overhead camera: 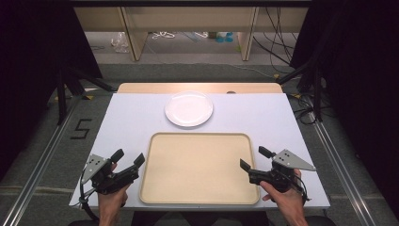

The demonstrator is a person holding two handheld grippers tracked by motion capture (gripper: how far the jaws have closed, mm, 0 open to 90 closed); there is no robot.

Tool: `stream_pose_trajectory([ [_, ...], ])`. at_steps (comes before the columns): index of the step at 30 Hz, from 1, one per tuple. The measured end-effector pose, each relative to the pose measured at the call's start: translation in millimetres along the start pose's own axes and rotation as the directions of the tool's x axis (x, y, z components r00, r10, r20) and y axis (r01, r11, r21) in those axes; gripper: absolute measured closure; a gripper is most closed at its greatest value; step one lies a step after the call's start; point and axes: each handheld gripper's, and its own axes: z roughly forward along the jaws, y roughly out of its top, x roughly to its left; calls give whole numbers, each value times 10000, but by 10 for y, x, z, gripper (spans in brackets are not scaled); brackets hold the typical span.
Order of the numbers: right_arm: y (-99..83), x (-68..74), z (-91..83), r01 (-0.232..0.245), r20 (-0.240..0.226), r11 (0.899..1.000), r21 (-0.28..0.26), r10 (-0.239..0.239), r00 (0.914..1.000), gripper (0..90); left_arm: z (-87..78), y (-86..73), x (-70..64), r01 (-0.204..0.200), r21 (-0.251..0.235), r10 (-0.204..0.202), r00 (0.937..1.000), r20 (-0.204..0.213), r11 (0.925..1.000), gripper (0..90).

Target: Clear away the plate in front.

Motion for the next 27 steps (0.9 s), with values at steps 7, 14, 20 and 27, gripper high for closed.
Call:
stream_pose_trajectory([
  [7,3,-5,-5,23,92,10000,-2,-23,10000,157,16,-6,3,35,12,-35,10000,13,10000,155],
  [14,4,-1,-6,20,33,10000,22,-20,10000,158,32,-1,6,219,22,-219,9998,41,9998,155],
  [20,1,-5,5,-12,-24,9999,-126,11,10000,158,88,-13,-38,446,153,-451,9984,333,9989,154],
  [27,8,0,-4,42,18,10000,-14,-42,10000,159,183,-50,-87,523,466,-544,9974,462,9975,154],
])
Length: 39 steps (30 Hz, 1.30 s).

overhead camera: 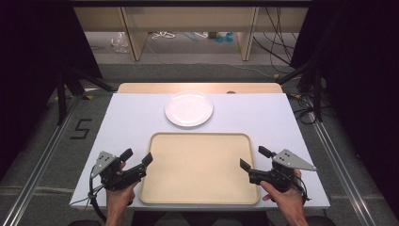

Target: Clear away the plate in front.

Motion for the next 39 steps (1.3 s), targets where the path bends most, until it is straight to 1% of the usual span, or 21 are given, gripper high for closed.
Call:
stream_pose_trajectory([
  [3,-4,3,12,0,-70,9999,-112,-1,10000,159,50,3,-3,265,-10,-265,9995,175,9996,154],
  [5,-5,5,15,-23,-73,9999,-122,22,10000,159,94,13,-8,316,-33,-316,9993,181,9995,154],
  [10,-5,6,16,-19,-90,9999,-133,18,10000,161,235,85,-46,902,-60,-897,9942,597,9959,154],
  [11,-5,6,16,-19,-90,9999,-133,18,10000,161,235,85,-46,902,-60,-897,9942,597,9959,154],
  [12,-4,6,17,-30,-98,9999,-133,29,9999,161,290,111,-80,773,-29,-769,9948,665,9970,154],
  [14,1,7,3,-5,-71,10000,-45,4,10000,161,350,135,-111,710,79,-714,9954,644,9974,153],
  [15,6,10,2,-41,-131,10000,-49,41,9999,161,392,150,-131,503,129,-511,9961,715,9986,153],
  [16,7,10,0,-9,-130,10000,-41,8,9999,161,424,161,-143,528,181,-539,9964,659,9984,153],
  [18,8,15,-6,-47,-184,10000,26,48,9998,161,480,182,-146,582,224,-597,9955,731,9981,153],
  [19,7,17,-5,-35,-142,10000,-5,35,9999,162,517,200,-144,690,327,-713,9945,763,9971,153],
  [21,4,13,-1,-11,-165,10000,-6,11,9999,162,574,222,-143,829,389,-863,9916,962,9958,153],
  [22,4,12,-1,-11,-175,10000,-15,10,9998,162,612,236,-145,920,450,-960,9907,965,9947,154],
  [25,6,11,-1,-38,-199,10000,27,39,9998,165,741,284,-147,926,614,-978,9912,887,9938,153],
  [27,5,11,-2,-31,-198,10000,30,32,9998,166,767,298,-147,911,644,-966,9914,884,9938,153],
  [28,8,15,-4,-60,-216,10000,23,60,9997,167,839,339,-138,976,684,-1034,9909,863,9929,154],
  [31,8,16,-6,-60,-242,10000,34,61,9997,167,883,372,-119,1064,700,-1121,9902,836,9919,154],
  [33,5,10,-3,-23,-256,10000,21,23,9997,167,940,420,-95,1355,638,-1405,9866,831,9887,154],
  [35,6,10,-9,-52,-280,10000,43,54,9996,167,990,446,-77,1407,747,-1460,9868,704,9872,154],
  [37,7,9,-11,-17,-272,10000,16,18,9996,168,1047,467,-57,1535,889,-1605,9839,782,9841,154],
  [38,8,3,-9,73,-204,10000,-33,-74,9998,168,1088,481,-42,1693,930,-1766,9813,768,9812,154],
  [39,7,8,-12,-15,-308,10000,15,15,9995,168,1126,493,-24,1856,967,-1940,9772,860,9779,154],
])
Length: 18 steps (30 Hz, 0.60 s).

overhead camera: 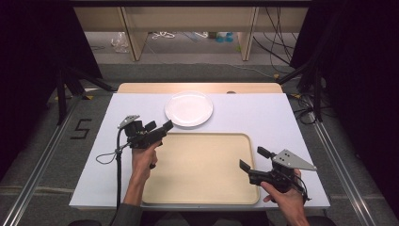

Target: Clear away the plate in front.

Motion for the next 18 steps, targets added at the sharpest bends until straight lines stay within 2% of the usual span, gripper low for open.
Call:
stream_pose_trajectory([
  [1,0,0,0,0,0,10000,0,0,10000,168,0,0,0,0,0,0,10000,0,10000,154],
  [2,3,3,2,56,75,10000,-35,-55,10000,168,86,51,37,244,144,-244,9997,28,9996,154],
  [4,3,8,1,16,30,10000,12,-16,10000,168,115,67,44,297,168,-297,9996,23,9994,154],
  [6,-6,9,17,-72,-77,9998,-209,70,9999,168,221,124,69,643,382,-647,9978,109,9972,154],
  [8,-6,2,12,-123,-103,9998,-146,122,9999,168,308,176,104,931,524,-939,9955,129,9943,154],
  [9,-6,0,12,-120,-101,9998,-173,118,9999,168,308,176,104,931,524,-939,9955,129,9943,154],
  [10,-6,0,12,-120,-101,9998,-173,118,9999,168,370,211,125,1121,577,-1133,9934,174,9920,154],
  [11,0,-8,-2,2,21,10000,-85,-1,10000,169,441,244,145,1103,677,-1115,9937,139,9916,154],
  [13,0,-11,-2,-58,-22,9999,-121,58,10000,168,553,283,206,1363,779,-1379,9903,155,9876,155],
  [16,-1,-10,-1,-42,-79,9999,-160,41,10000,168,674,314,267,1585,800,-1583,9874,-89,9841,155],
  [17,0,-13,-2,60,-14,9998,-169,-61,10000,168,718,315,285,1717,845,-1708,9852,-174,9815,155],
  [18,-3,-7,1,3,-48,9999,-143,-4,10000,168,774,303,313,1993,824,-2000,9798,2,9765,156],
])
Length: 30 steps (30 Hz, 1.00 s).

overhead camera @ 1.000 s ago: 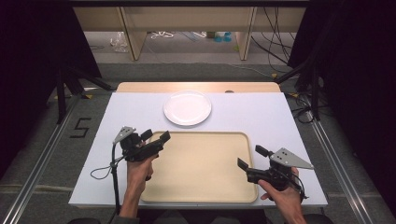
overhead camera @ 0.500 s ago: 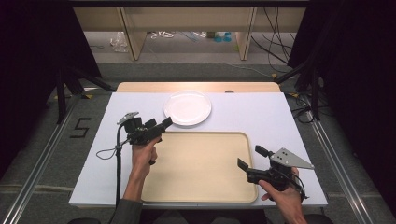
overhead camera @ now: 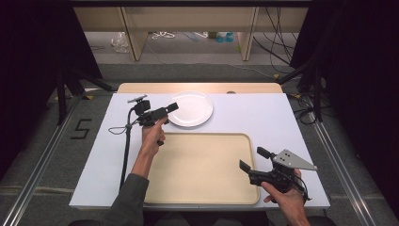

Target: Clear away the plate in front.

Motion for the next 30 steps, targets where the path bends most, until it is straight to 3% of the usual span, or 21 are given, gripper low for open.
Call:
stream_pose_trajectory([
  [1,-4,8,12,-199,-193,9998,-35,198,9996,168,32,-1,16,46,46,-46,10000,20,10000,156],
  [3,-8,8,21,-96,-224,9999,-70,95,9997,168,115,0,52,-204,68,207,9983,-547,9998,156],
  [6,-7,13,20,-81,-249,9999,-95,79,9997,169,211,17,135,106,4,-106,9972,-739,9999,155],
  [10,-5,16,17,-180,-305,9998,-61,178,9994,169,310,44,219,195,-2,-194,9934,-1128,9998,155],
  [13,-5,20,15,-202,-336,9998,-14,201,9992,169,379,47,306,802,-164,-815,9910,-1060,9966,156],
  [21,-1,25,6,-127,-300,9997,190,132,9995,169,439,94,459,1360,-426,-1408,9798,-1420,9898,164],
  [24,-3,33,17,-179,-420,9998,112,183,9989,169,455,103,456,1244,-494,-1303,9810,-1436,9910,168],
  [25,-2,34,15,-160,-435,9998,151,166,9989,168,490,138,420,1054,-163,-1066,9796,-1704,9943,167],
  [28,-4,34,16,-164,-425,9998,127,169,9990,169,502,176,423,1295,-335,-1332,9781,-1602,9910,173],
  [30,-2,24,9,6,-318,9999,143,-1,9995,169,525,174,446,1468,-390,-1514,9733,-1725,9884,173],
])
